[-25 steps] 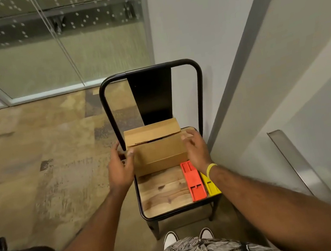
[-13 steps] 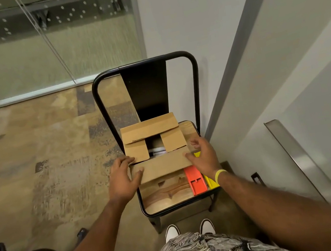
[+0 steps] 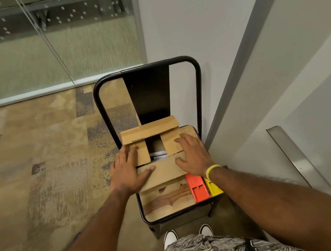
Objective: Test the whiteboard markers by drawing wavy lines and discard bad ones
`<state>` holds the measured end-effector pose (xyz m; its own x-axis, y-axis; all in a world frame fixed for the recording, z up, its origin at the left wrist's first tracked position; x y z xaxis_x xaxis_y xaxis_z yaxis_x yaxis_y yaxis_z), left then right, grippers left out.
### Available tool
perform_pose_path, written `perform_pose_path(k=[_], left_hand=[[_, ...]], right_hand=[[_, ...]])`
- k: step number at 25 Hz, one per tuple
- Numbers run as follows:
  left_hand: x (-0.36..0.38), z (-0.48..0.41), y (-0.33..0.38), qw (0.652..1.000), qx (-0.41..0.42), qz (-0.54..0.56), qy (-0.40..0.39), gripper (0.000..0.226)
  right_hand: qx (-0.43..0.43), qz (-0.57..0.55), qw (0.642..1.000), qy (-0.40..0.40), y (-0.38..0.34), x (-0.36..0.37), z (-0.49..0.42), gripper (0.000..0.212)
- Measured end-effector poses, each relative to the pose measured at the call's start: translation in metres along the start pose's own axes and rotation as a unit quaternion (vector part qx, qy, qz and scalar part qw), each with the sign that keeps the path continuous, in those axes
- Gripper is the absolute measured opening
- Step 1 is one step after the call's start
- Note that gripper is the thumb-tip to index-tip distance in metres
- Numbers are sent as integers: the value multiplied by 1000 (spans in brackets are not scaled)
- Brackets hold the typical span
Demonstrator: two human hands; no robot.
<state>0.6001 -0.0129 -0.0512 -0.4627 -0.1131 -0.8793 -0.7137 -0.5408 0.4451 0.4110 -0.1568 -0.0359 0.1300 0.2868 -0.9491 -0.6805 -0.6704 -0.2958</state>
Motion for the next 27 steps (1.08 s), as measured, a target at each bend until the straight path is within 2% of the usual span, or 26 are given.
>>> perform_pose_path(k=[4,9,13,17,22,25,27], left_hand=[[-9,-19,4,999,5,12,30,103],[-4,-51,2,998,-47,22,-46,119],[-3,-59,11,993,-83,48,-65,132],[-2,-64,16,991,-106,18,-79,143],[-1,-65,12,992,-97,35,-78,130],[-3,-61,4,988,-76,116,-74,117],[-4,-56,-9,972,-52,217,-73,105]], right_hand=[[18,-1,1000,-23,-4,-1,-14,70],[45,23,996,-79,-15,-5,-29,88],[69,46,993,-79,-21,-4,-39,93],[90,53,992,-74,-22,-1,-46,96],[113,11,992,-52,-25,2,-52,95],[115,-56,991,-37,-16,-3,-52,91],[118,-53,991,-32,-11,-4,-51,91]])
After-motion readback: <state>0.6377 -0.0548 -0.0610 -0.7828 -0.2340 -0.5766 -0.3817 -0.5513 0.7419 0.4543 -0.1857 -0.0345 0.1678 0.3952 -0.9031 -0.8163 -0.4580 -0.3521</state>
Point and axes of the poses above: each hand's wrist, its own z-axis away from the middle knuckle, its own x-axis out of the palm, y = z × x, the point moved 4 cm from there along -z, towards the middle knuckle, and after that the axes turned 9 degrees about z, right-handed, at the moved point
